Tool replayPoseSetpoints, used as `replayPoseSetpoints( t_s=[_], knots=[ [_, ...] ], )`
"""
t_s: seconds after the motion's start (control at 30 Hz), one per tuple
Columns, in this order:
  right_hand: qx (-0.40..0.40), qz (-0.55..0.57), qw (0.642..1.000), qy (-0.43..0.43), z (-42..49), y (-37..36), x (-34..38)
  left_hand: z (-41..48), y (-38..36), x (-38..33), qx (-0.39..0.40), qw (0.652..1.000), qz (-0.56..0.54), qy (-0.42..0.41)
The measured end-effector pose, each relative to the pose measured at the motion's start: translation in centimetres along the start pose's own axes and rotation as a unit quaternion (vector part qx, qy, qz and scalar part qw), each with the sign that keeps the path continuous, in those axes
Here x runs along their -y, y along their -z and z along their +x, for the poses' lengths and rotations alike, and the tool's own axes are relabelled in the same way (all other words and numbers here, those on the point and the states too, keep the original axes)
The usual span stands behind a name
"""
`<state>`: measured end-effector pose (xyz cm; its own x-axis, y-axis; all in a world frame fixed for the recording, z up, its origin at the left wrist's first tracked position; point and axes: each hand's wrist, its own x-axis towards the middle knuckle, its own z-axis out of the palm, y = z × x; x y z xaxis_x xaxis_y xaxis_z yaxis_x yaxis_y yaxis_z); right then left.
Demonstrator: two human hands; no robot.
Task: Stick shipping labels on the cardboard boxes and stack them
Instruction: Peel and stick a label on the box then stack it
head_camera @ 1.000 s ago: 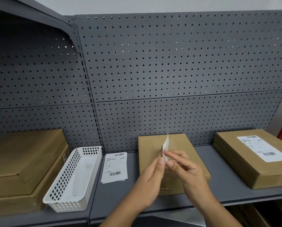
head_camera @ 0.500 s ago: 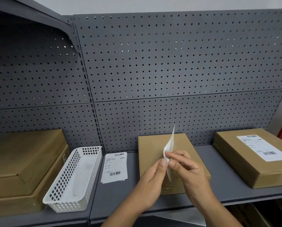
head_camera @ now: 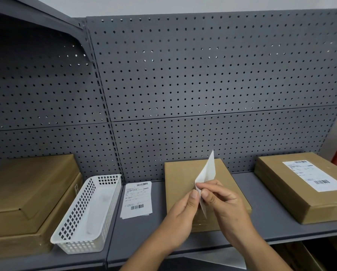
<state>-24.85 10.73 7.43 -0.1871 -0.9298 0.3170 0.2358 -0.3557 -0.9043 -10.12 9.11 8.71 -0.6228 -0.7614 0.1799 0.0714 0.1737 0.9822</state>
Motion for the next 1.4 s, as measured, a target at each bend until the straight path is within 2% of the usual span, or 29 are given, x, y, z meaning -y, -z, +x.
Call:
replayPoseSetpoints(
  t_s=[0.47,1.4],
  knots=[
    [0.002,-0.033,0.999,0.012,-0.42,-0.80,0.68,0.04,0.08,0.63,-0.029,1.000,-0.011,0.000],
    [-0.002,0.012,1.000,-0.012,-0.66,-0.67,0.66,-0.51,0.23,0.09,0.036,0.999,0.005,0.021]
  ],
)
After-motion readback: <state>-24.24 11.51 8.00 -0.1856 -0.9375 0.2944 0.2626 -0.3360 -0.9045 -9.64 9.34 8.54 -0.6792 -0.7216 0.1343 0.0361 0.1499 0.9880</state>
